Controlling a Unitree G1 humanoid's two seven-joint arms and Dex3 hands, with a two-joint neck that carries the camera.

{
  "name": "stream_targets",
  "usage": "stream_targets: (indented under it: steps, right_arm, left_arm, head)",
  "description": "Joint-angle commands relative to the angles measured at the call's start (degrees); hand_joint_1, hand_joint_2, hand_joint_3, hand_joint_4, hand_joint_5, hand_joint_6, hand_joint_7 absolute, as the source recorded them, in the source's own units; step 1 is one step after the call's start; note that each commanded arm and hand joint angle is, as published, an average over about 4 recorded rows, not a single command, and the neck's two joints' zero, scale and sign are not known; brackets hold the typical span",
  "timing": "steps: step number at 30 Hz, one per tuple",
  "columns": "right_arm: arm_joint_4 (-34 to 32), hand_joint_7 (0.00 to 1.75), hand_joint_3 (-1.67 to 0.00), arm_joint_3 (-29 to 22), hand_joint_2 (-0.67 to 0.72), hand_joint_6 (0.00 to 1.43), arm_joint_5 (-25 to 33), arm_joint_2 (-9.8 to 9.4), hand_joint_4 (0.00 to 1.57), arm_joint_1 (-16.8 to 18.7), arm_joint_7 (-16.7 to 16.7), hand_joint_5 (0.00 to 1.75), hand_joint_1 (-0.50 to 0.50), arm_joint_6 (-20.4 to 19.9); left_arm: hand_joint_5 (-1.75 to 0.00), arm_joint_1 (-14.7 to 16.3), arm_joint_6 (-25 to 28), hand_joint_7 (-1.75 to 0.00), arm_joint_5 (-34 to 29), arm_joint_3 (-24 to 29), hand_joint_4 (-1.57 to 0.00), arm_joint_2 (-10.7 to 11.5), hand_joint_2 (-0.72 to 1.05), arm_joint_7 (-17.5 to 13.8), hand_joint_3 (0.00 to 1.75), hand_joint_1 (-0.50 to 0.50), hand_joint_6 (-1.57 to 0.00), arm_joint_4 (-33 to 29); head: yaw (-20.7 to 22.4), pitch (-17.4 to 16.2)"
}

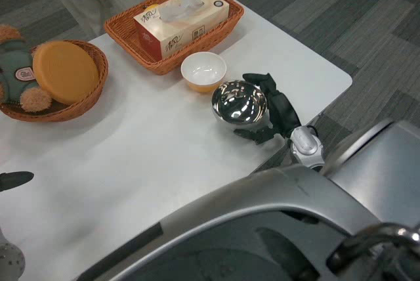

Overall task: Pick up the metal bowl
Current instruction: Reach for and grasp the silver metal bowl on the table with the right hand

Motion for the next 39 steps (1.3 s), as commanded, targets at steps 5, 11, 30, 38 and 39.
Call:
stream_targets:
  steps: [5, 11, 30, 38, 39]
  right_arm:
    - [-9.4, 1.61, -1.35, -0.7, -0.6, 1.26, 1.1, -0.63, 1.43, 0.9, 0.1, 1.55, -0.46, 0.6]
    - [-15.7, 1.61, -1.35, -0.3, -0.6, 1.2, 0.0, -0.85, 1.4, 0.9, 0.3, 1.55, -0.46, 3.4]
    - [-24.7, 1.61, -1.43, 5.6, -0.59, 1.15, -1.1, -1.11, 1.4, -2.1, 0.3, 1.65, -0.46, 6.6]
    - [-22.5, 1.61, -1.43, 11.4, -0.59, 1.14, -1.2, -1.02, 1.4, -5.8, -0.3, 1.6, -0.46, 6.6]
    - [-22.2, 1.61, -1.43, 12.1, -0.59, 1.13, -1.2, -1.02, 1.4, -6.3, -0.4, 1.6, -0.46, 6.6]
  left_arm:
    - [0.0, 0.2, 0.0, 0.0, -0.1, -0.2, 0.0, 0.7, -0.7, 0.0, 0.09, -0.5, 0.0, -0.3]
    - [0.0, 0.1, 0.0, 0.0, -0.1, -0.3, 0.0, 0.7, -0.68, 0.0, 0.09, -0.5, 0.0, -0.3]
    - [0.0, 0.2, 0.0, 0.0, -0.1, -0.3, 0.0, 0.6, -0.68, 0.0, 0.09, -0.5, 0.0, -0.3]
    - [0.0, 0.4, 0.0, 0.0, -0.1, -0.2, 0.0, 0.5, -0.72, 0.0, 0.09, -0.5, 0.0, -0.3]
    - [0.0, 0.4, 0.0, 0.0, -0.1, -0.2, 0.0, 0.5, -0.72, 0.0, 0.09, -0.5, 0.0, -0.3]
  head:
    - [1.5, 1.7]
    - [3.5, 3.5]
    - [17.9, 12.8]
    - [27.5, 17.2]
    - [28.2, 17.6]
